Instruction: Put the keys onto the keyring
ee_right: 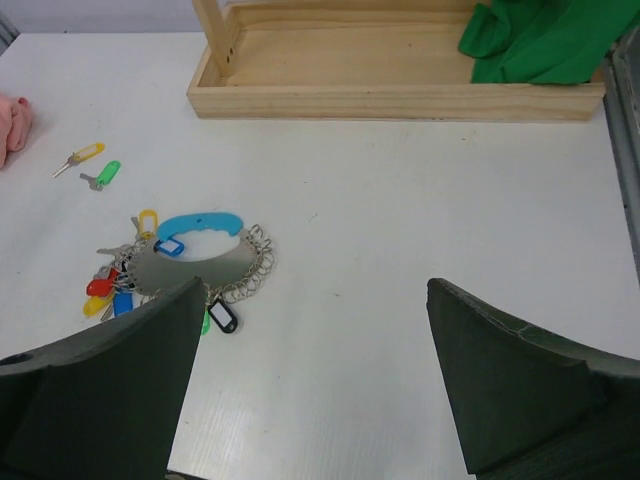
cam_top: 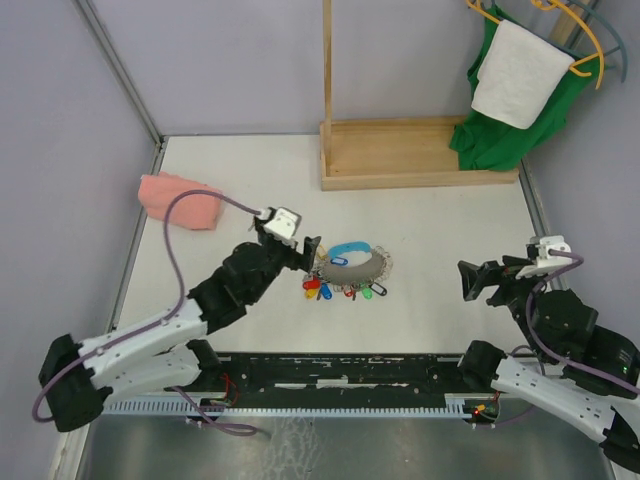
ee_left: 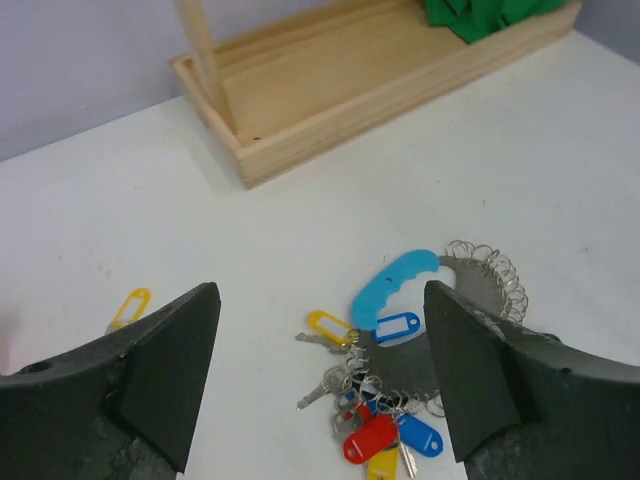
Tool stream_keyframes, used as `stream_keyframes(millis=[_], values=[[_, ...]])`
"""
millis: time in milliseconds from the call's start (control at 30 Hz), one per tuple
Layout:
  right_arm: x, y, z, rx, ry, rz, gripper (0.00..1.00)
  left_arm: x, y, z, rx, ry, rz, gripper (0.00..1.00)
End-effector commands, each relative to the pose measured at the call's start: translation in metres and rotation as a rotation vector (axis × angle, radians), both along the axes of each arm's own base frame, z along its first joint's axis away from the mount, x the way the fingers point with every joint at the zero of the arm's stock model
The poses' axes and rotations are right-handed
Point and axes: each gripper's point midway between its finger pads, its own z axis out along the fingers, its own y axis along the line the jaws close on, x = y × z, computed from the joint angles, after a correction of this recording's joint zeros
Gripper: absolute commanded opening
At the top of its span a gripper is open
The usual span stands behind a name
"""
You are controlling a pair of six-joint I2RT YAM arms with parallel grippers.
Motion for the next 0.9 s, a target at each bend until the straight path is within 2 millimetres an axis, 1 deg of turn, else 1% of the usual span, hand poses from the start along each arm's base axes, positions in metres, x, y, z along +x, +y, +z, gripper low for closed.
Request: stream_keyframes(millis=[0, 33, 100, 200, 300, 333, 367, 433, 500, 567, 700, 867], values=[[-0.007, -0.036, 0.012, -0.010, -0.036, -0.096, 1.00, -0.023, 0.070, 0.015, -0.078, 0.063, 0.204, 0.98], [-0.008, -0.040, 0.013, -0.010, -0.045, -0.105, 1.00, -0.028, 0.082, 0.022, -0.107, 0.056, 0.229, 1.00], [-0.008, -0.044, 0.013, -0.016, -0.057, -0.116, 1.00, -0.040, 0.108, 0.034, -0.163, 0.041, 0.281, 0.99], [-0.007, -0.042, 0.007, -0.023, -0.064, -0.114, 1.00, -0.059, 0.144, 0.054, -0.296, 0.012, 0.339, 0.99], [-0.005, -0.039, 0.001, -0.038, -0.059, -0.109, 1.00, -0.074, 0.169, 0.064, -0.377, -0.007, 0.365, 0.99], [-0.004, -0.039, -0.001, -0.045, -0.058, -0.110, 1.00, -0.078, 0.175, 0.064, -0.390, -0.015, 0.372, 0.99], [-0.004, -0.039, -0.001, -0.047, -0.057, -0.113, 1.00, -0.080, 0.180, 0.060, -0.392, -0.016, 0.381, 0.99], [-0.004, -0.038, -0.001, -0.050, -0.057, -0.110, 1.00, -0.083, 0.184, 0.056, -0.416, -0.017, 0.381, 0.99], [-0.003, -0.038, -0.001, -0.059, -0.056, -0.110, 1.00, -0.085, 0.181, 0.053, -0.439, -0.013, 0.358, 0.99], [-0.003, -0.038, -0.002, -0.061, -0.055, -0.108, 1.00, -0.086, 0.178, 0.053, -0.430, -0.018, 0.335, 0.99], [-0.003, -0.033, -0.002, -0.065, -0.056, -0.080, 1.00, -0.087, 0.180, 0.048, -0.392, -0.005, 0.343, 0.99], [-0.005, -0.030, 0.000, -0.043, -0.070, -0.053, 1.00, -0.089, 0.178, 0.049, -0.418, -0.011, 0.317, 0.99]])
